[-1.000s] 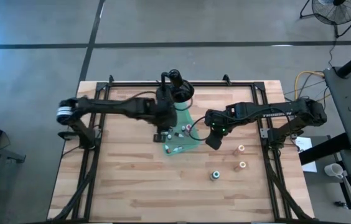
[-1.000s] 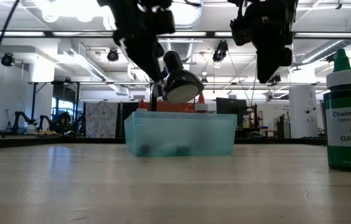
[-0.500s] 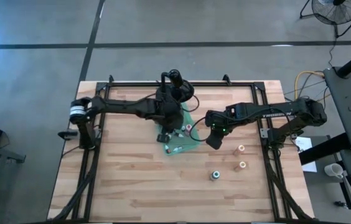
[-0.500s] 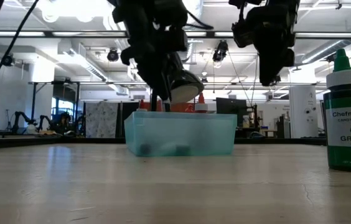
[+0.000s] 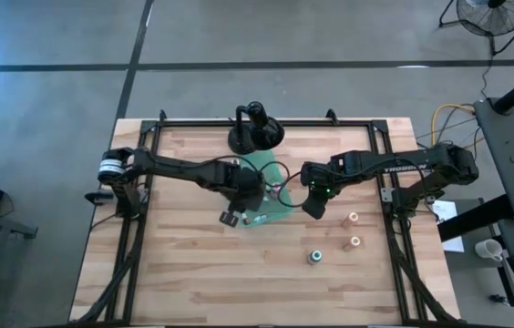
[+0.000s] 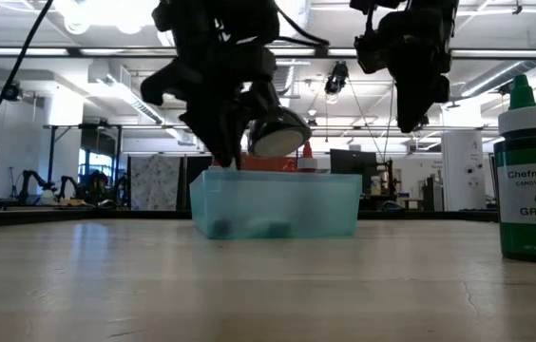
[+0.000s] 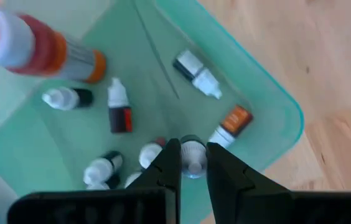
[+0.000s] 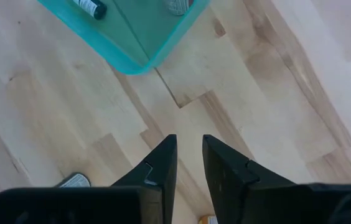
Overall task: Pick & Place food coloring
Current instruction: Put the small green food coloring bottle into the green bin
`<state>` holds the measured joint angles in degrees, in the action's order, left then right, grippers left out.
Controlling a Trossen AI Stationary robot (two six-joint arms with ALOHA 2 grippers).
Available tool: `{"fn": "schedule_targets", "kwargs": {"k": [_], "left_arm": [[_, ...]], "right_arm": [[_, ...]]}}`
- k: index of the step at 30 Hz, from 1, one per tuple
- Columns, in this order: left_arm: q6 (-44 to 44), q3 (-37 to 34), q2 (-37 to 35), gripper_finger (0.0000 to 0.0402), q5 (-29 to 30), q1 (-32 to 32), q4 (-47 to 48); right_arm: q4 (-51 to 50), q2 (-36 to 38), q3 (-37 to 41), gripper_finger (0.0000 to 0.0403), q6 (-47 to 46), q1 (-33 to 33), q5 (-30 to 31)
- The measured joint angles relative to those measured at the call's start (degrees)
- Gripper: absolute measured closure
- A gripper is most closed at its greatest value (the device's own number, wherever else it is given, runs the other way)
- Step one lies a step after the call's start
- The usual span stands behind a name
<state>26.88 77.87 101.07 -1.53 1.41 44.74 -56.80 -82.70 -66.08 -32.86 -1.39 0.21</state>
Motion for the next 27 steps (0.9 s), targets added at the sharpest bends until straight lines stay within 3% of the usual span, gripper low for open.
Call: {"fn": "schedule_targets", "kwargs": {"k": [27], "left_arm": [[-0.01, -12.59, -0.24, 0.0376, 1.44, -0.56, -13.73]], "right_arm": [[2.25, 0.02, 1.07, 0.0327, -0.61, -0.02, 2.82]]}}
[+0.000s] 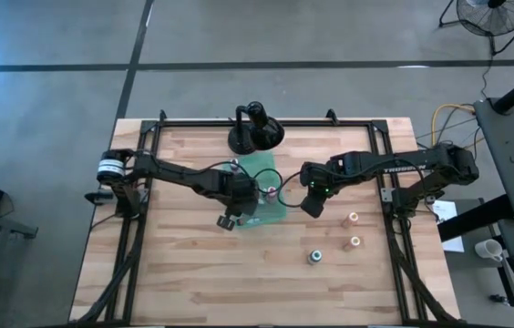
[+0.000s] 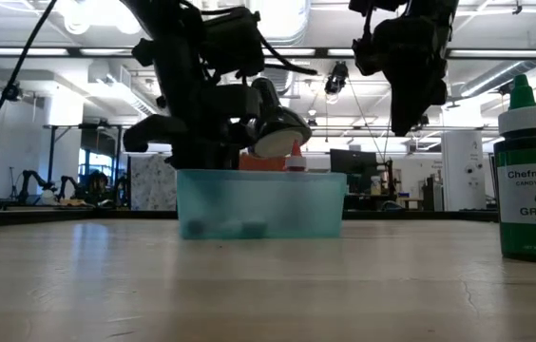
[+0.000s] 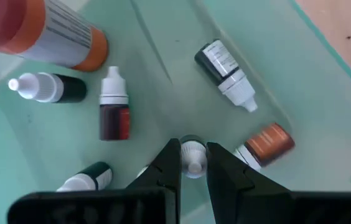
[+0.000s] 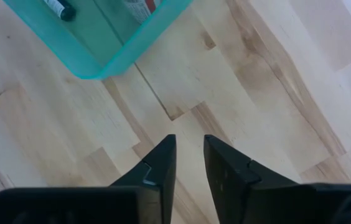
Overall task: Pick & Place food coloring
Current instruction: Put the small green food coloring bottle into the green bin, then put the large green food coloring bottle into the green bin
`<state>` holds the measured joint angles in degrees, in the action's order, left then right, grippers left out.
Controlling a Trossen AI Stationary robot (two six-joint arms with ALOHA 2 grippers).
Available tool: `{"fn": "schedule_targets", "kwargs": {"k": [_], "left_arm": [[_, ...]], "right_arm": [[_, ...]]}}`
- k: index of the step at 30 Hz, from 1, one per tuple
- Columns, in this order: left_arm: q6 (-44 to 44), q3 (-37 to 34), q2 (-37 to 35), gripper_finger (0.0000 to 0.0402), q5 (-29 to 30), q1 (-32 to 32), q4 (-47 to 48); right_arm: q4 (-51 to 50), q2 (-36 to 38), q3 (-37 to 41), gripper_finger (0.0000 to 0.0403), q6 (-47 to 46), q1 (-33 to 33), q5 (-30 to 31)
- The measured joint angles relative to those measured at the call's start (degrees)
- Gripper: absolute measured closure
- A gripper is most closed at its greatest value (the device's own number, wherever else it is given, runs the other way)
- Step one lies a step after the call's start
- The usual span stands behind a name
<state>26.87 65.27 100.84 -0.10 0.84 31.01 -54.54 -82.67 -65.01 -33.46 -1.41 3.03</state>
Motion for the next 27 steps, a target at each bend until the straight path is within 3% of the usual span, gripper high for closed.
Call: {"fn": "schedule_targets", "kwargs": {"k": [5, 18, 27], "left_arm": [[-0.02, -0.22, 0.00, 0.0366, -0.02, -0.02, -0.07], [0.10, 0.64, -0.04, 0.0286, 0.12, -0.02, 0.50], [4.93, 4.80, -2.52, 0.0276, 4.05, -0.33, 4.68]], "right_arm": [[0.07, 0.00, 0.00, 0.0320, -0.01, 0.00, -0.02], [0.53, 0.00, 0.00, 0.0300, 0.01, 0.00, -0.04], [0.55, 0.00, 0.00, 0.0272, 0.92, 0.00, -0.07]]}}
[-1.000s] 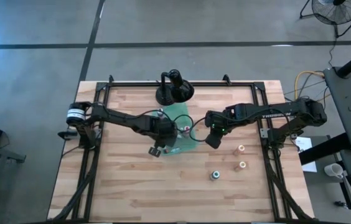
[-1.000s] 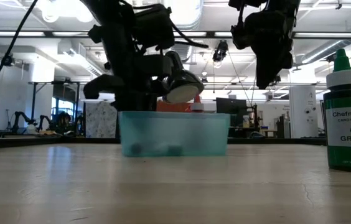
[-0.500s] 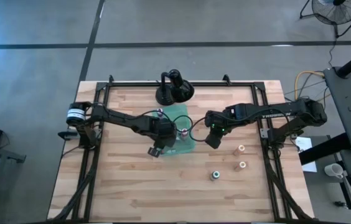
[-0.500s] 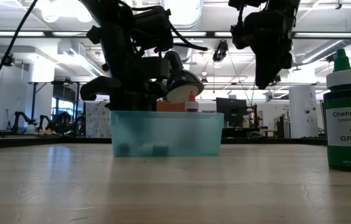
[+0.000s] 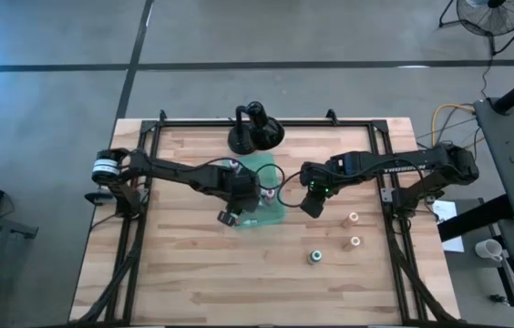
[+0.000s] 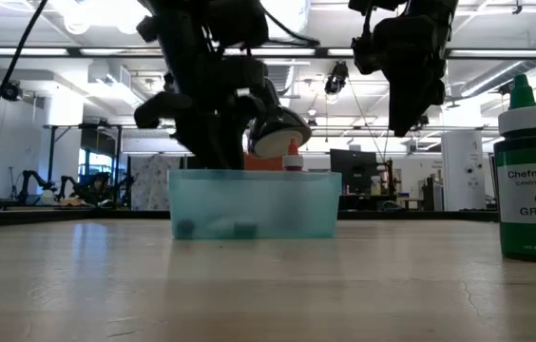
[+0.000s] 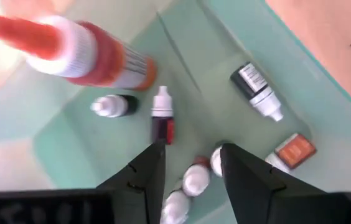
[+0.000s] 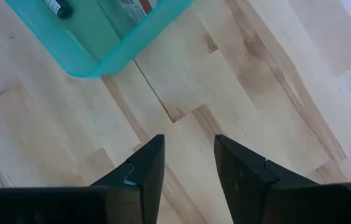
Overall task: Pick & Place food coloring
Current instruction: Put the large green food coloring bottle into the green bin
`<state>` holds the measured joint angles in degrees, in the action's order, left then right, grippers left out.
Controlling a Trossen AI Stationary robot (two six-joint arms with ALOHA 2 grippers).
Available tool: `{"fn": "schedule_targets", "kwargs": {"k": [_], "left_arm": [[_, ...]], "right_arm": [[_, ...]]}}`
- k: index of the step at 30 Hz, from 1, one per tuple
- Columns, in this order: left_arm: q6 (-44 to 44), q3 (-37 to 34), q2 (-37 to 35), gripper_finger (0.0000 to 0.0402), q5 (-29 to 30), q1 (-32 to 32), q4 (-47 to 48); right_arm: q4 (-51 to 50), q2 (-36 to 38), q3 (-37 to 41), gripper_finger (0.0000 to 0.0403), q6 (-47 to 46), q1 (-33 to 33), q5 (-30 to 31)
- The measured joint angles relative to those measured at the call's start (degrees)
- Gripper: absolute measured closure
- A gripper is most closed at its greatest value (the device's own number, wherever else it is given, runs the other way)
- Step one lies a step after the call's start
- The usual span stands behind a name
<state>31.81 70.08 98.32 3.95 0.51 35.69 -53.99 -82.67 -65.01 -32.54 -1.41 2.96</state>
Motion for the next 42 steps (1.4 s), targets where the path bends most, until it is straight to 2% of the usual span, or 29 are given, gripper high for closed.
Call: {"fn": "schedule_targets", "kwargs": {"k": [4, 7, 10, 13, 21, 32, 38, 42], "left_arm": [[0.74, 0.10, -3.71, 0.0275, 1.93, 0.00, 1.08], [-0.98, 0.03, -6.72, 0.0275, 5.96, -0.02, 3.14], [-3.71, 0.02, -9.85, 0.0275, 9.19, -0.12, 5.14], [-6.75, 0.01, -13.16, 0.0275, 11.43, -0.26, 5.88], [-20.39, 0.00, -22.92, 0.0275, 12.43, -1.86, 7.78], [-36.66, -0.04, -32.23, 0.0275, 9.75, -5.81, 12.89], [-42.45, -0.04, -33.58, 0.0275, 1.33, -7.94, 19.90], [-45.53, -1.49, -33.82, 0.0275, -0.40, -10.37, 20.91]], "right_arm": [[-1.42, 0.00, 0.00, 0.0258, 0.08, 0.01, -0.03], [-1.51, 0.00, 0.00, 0.0253, 0.04, 0.00, -0.28], [-0.90, 0.00, -0.12, 0.0254, -0.77, 0.00, -4.17], [0.26, 0.00, -0.26, 0.0259, -2.63, 0.35, -8.88], [0.48, 0.00, -0.26, 0.0275, -8.10, 3.38, -11.73], [1.01, 0.00, -2.19, 0.0305, -12.91, 13.87, -10.55], [1.13, 0.00, -2.89, 0.0319, -15.07, 18.02, -10.66], [4.35, 0.00, -2.95, 0.0322, -15.55, 20.32, -12.68]]}}
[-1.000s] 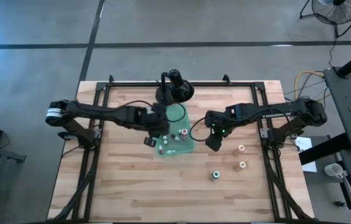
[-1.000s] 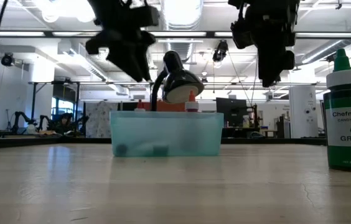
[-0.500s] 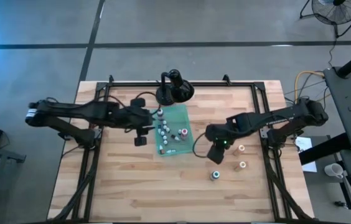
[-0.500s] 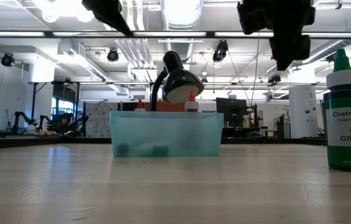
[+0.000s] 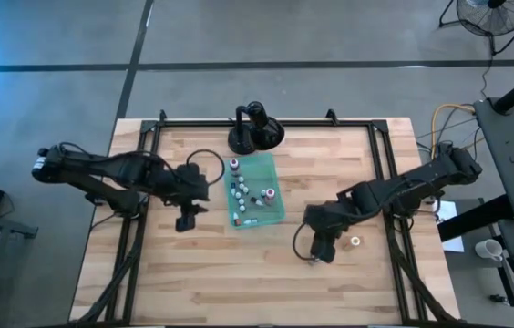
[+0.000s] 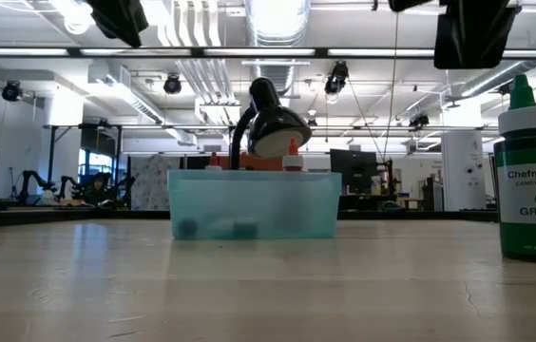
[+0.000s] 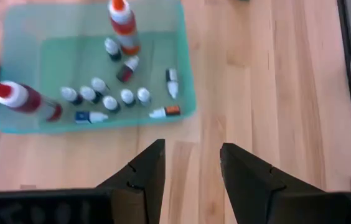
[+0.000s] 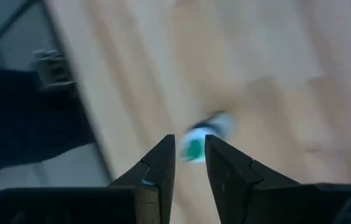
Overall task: Pick & Place food coloring
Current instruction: Put the large green food coloring bottle into the green bin
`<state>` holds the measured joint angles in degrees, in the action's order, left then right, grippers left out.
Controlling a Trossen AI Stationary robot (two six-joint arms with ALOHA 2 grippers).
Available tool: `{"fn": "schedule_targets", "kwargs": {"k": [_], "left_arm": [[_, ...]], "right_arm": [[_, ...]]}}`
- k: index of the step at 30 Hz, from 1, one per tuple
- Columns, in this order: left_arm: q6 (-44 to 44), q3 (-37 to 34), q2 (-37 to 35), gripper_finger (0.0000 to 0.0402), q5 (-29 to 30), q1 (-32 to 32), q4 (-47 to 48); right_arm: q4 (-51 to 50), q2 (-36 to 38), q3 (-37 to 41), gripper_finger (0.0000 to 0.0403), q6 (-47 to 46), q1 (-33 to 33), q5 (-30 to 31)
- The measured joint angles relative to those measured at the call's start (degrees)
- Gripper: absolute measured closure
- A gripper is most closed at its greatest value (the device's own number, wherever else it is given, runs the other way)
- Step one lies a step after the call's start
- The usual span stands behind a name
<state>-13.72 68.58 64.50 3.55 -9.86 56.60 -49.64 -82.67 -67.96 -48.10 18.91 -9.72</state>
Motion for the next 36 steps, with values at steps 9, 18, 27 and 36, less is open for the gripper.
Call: {"fn": "schedule_targets", "kwargs": {"k": [9, 18, 27, 36], "left_arm": [[-5.76, -8.32, -0.29, 0.0275, 0.02, -3.76, -2.24], [-7.10, -15.11, -1.13, 0.0275, 0.16, -4.01, -12.22], [-5.63, -14.28, -6.21, 0.0275, 5.49, -2.74, -13.89], [-7.25, -14.44, -12.28, 0.0275, 5.55, -1.39, -15.05]], "right_arm": [[6.92, -0.04, 0.90, 0.0315, -3.70, 1.35, -12.97], [8.85, 0.07, -3.93, 0.0333, -2.36, 0.72, -14.34], [4.04, 0.17, -8.92, 0.0324, 1.82, -1.98, -5.01], [-10.05, 0.13, -6.90, 0.0255, 3.28, -2.02, -4.73]]}}
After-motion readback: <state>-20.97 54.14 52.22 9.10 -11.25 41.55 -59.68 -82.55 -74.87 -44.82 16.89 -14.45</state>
